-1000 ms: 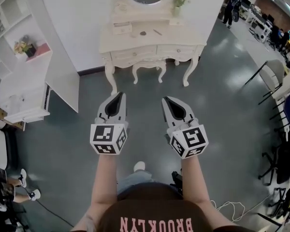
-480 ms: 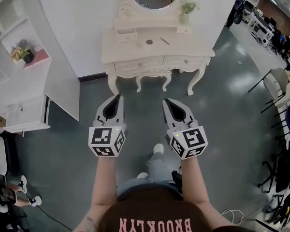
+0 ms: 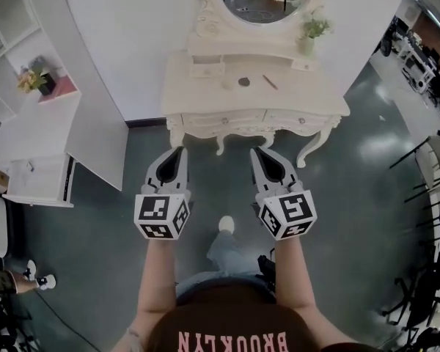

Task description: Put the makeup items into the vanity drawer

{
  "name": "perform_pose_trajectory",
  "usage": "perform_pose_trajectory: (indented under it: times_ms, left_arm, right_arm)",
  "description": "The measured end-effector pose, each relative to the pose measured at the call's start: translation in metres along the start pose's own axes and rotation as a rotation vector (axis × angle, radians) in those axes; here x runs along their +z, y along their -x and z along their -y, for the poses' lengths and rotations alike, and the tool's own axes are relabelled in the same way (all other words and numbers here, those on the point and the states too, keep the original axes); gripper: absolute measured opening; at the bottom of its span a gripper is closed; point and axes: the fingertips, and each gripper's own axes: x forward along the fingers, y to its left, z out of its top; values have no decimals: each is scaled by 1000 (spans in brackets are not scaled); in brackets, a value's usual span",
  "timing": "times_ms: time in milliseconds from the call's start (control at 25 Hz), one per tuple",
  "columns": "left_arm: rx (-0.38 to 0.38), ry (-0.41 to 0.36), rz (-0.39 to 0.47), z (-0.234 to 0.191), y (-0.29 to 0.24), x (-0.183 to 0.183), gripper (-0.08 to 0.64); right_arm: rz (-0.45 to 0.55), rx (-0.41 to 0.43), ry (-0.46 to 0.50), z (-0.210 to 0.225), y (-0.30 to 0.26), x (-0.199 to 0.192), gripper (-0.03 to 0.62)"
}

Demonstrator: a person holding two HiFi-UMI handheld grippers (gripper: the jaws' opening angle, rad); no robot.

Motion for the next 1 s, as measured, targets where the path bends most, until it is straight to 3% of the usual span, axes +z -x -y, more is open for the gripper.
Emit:
perform_pose_trajectory:
  times_ms: [440,1000]
  left_arm:
    - [45,-22,11,-31,-161,29,6]
    - [122,-25,-26,-89,-234,17,6]
  right_arm:
    - [-4,81,-18,103,-145,14,-2]
    - [-28,82,-54,155,-226,-13,-2]
